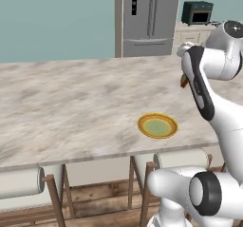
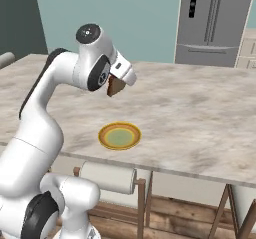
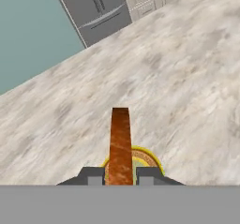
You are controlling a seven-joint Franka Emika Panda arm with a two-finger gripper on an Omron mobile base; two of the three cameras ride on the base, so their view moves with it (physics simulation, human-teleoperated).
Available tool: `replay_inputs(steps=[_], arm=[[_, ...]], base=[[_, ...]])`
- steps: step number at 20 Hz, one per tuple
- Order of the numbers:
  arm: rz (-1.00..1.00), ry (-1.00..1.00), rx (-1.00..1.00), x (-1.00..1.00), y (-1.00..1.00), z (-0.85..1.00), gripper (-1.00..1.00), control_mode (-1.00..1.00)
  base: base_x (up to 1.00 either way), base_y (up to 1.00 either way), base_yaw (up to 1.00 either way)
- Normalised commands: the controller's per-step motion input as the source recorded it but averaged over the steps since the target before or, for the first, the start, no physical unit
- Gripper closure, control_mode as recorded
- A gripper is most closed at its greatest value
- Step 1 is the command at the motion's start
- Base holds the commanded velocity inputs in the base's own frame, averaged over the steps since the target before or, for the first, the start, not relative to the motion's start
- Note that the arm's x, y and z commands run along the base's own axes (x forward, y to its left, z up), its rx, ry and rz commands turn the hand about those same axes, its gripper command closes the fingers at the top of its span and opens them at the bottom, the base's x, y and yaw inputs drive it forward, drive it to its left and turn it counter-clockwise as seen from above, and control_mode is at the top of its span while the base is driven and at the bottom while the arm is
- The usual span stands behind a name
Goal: Start the toaster. Once the lever pops up, take the bread to the plate on the dining counter.
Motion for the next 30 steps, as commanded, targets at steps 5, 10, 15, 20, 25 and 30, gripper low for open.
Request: replay_inputs(steps=[5,10,15,20,25,30], arm=[[0.27,0.02,0.03,0.32,0.0,-0.42,1.0,-1.0],[0.13,0.08,0.0,0.21,0.0,-0.33,1.0,-1.0],[0.09,0.13,0.0,0.14,-0.01,-0.42,1.0,-1.0],[0.09,0.08,0.04,0.06,0.0,-0.52,1.0,-1.0],[0.14,0.0,0.07,0.0,0.01,-0.6,1.0,-1.0],[0.12,0.0,0.07,0.0,0.04,-0.52,1.0,-1.0]], base=[[0.0,0.0,0.0],[0.0,0.0,0.0],[0.0,0.0,0.0],[0.0,0.0,0.0],[0.0,0.0,0.0],[0.0,0.0,0.0]])
